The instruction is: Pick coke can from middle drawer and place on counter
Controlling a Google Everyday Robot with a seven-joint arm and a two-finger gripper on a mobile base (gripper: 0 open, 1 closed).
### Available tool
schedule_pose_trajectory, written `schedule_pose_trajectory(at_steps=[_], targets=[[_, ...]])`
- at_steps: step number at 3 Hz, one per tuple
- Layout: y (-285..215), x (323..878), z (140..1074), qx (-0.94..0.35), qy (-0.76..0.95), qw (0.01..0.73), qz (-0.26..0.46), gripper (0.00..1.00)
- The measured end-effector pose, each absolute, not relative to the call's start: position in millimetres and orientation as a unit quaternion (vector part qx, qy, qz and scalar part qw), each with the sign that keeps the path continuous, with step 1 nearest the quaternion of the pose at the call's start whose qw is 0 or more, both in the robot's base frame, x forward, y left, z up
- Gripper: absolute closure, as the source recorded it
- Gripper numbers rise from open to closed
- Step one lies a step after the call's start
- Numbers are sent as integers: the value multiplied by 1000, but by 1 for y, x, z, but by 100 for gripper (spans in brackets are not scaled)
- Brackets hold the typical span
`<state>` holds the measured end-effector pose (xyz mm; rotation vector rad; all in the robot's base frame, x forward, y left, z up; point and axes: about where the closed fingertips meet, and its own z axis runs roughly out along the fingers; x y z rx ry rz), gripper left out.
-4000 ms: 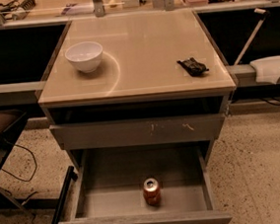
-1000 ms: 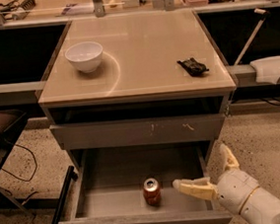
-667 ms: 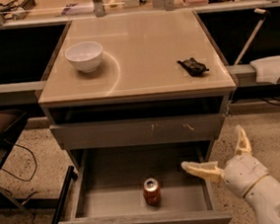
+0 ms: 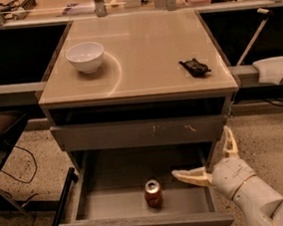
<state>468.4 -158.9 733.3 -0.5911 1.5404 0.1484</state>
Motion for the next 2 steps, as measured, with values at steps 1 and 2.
schedule_pose_trajectory(at_steps=[1, 2], targets=[[-129, 456, 673, -327, 714, 617, 40, 0], [-109, 447, 607, -379, 739, 557, 5, 0]])
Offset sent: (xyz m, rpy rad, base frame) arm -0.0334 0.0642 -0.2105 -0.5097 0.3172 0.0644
